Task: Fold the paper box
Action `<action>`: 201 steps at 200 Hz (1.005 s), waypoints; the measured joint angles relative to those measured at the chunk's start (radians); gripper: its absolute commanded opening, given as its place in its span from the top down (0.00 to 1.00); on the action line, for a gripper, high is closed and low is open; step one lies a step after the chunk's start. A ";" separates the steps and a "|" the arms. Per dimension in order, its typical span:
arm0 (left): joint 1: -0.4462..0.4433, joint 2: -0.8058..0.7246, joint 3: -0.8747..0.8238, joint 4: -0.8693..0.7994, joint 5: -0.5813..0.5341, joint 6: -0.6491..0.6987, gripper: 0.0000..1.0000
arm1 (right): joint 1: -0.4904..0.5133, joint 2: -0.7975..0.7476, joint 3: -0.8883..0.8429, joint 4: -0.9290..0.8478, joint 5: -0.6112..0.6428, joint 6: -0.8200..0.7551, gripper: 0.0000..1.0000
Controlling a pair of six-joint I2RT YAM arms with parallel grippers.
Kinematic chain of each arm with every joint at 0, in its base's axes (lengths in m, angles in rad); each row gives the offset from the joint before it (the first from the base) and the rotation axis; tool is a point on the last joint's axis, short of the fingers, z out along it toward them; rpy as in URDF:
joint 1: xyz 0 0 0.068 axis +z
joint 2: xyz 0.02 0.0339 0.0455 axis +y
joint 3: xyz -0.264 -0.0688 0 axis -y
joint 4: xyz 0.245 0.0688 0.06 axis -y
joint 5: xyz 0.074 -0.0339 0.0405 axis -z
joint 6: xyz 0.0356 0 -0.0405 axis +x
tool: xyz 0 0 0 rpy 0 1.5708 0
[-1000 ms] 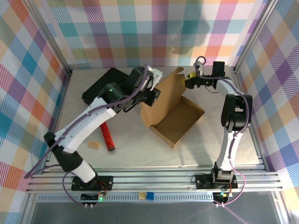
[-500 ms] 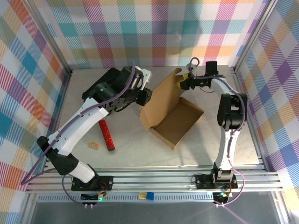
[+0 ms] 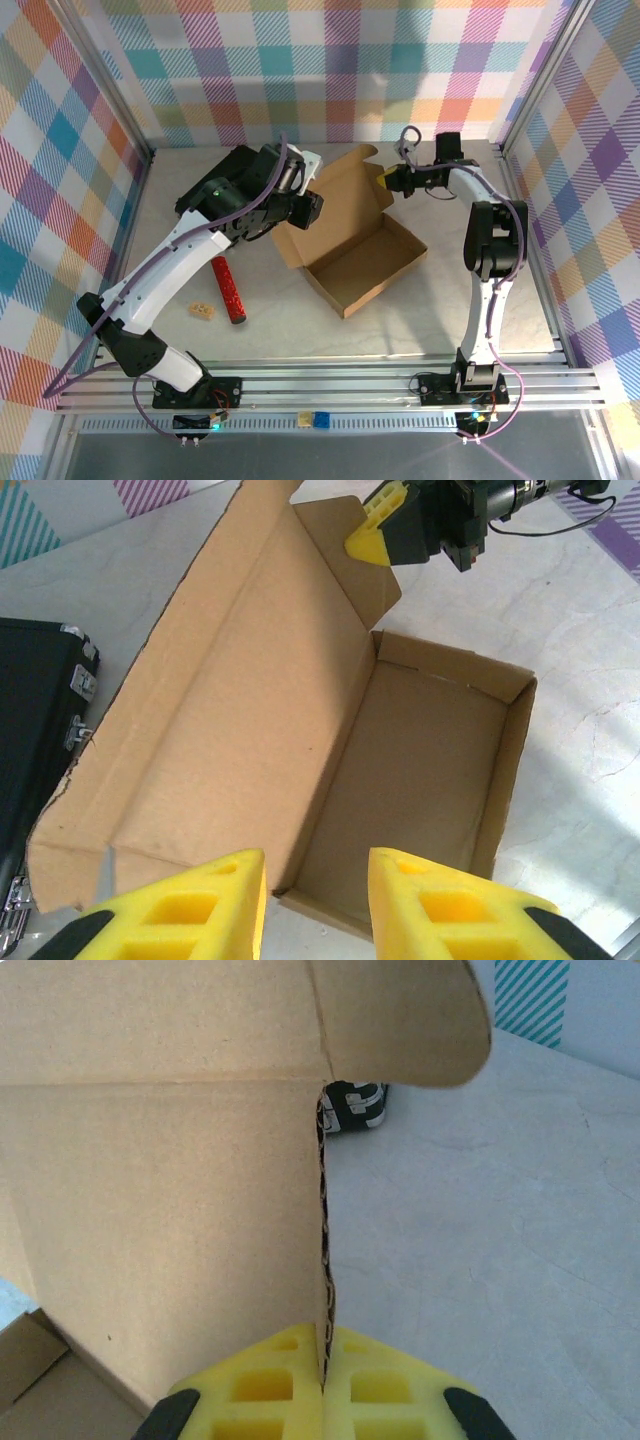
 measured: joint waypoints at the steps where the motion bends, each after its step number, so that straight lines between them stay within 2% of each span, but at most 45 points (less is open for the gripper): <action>1: 0.000 -0.001 -0.001 0.000 -0.001 -0.002 0.68 | 0.000 -0.001 0.000 0.000 0.001 0.000 1.00; 20: 0.000 -0.017 -0.024 0.002 -0.010 -0.018 0.67 | 0.010 -0.035 -0.045 0.027 0.022 0.004 1.00; 33: 0.001 -0.029 -0.037 0.002 -0.019 -0.034 0.63 | 0.014 -0.079 -0.109 0.077 0.040 0.014 1.00; 52: 0.016 -0.035 -0.040 -0.002 -0.030 -0.068 0.64 | 0.018 -0.149 -0.216 0.171 0.076 0.042 1.00; 84: 0.133 -0.037 -0.061 -0.020 -0.002 -0.159 0.65 | 0.019 -0.257 -0.393 0.353 0.151 0.111 1.00; 120: 0.249 -0.056 -0.225 -0.024 0.094 -0.254 0.49 | 0.018 -0.342 -0.561 0.537 0.245 0.194 1.00; 147: 0.261 -0.081 -0.321 -0.023 0.156 -0.284 0.41 | 0.018 -0.370 -0.622 0.627 0.278 0.237 1.00; 201: 0.262 -0.124 -0.487 0.061 0.255 -0.271 0.34 | 0.010 -0.376 -0.639 0.699 0.296 0.271 1.00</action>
